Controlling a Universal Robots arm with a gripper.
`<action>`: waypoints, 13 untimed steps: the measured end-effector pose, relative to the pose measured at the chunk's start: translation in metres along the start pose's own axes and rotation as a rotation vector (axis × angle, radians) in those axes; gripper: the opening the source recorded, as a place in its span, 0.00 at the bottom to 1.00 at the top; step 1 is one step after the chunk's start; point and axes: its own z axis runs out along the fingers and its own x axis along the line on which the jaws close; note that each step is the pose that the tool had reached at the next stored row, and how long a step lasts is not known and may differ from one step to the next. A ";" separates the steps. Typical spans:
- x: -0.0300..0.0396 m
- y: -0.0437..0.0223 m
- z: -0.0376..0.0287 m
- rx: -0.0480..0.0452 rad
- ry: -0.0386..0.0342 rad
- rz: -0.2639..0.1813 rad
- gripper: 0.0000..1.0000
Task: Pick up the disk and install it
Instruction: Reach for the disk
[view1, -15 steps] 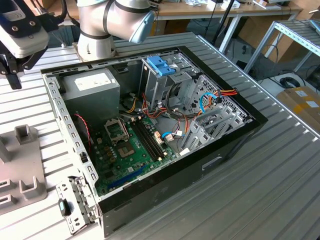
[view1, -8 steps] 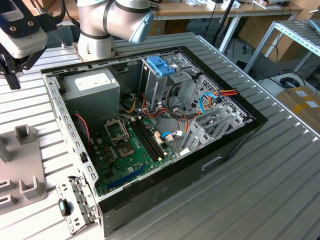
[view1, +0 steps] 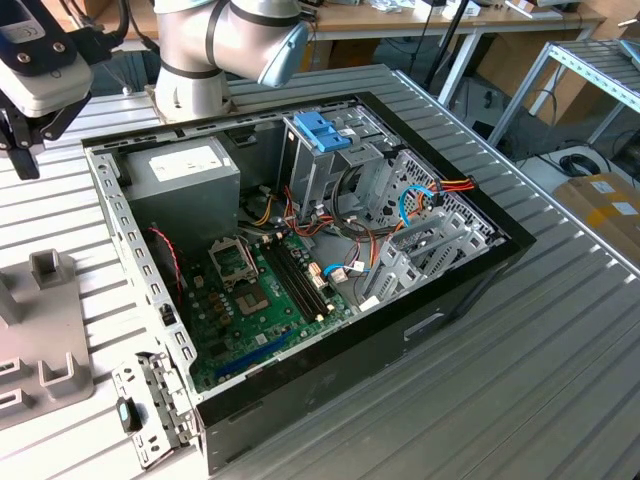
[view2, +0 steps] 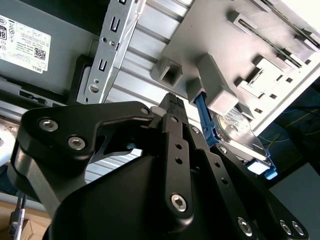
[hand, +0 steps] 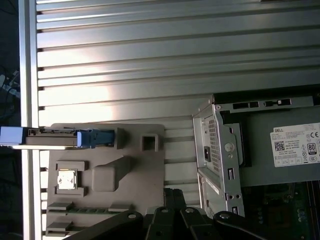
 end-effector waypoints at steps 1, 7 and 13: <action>0.0001 0.0000 0.0000 -0.0001 0.0000 0.000 0.11; 0.0013 -0.0001 0.0001 0.0000 0.0000 0.000 0.11; 0.0020 -0.0002 0.0002 -0.0001 0.0000 0.000 0.11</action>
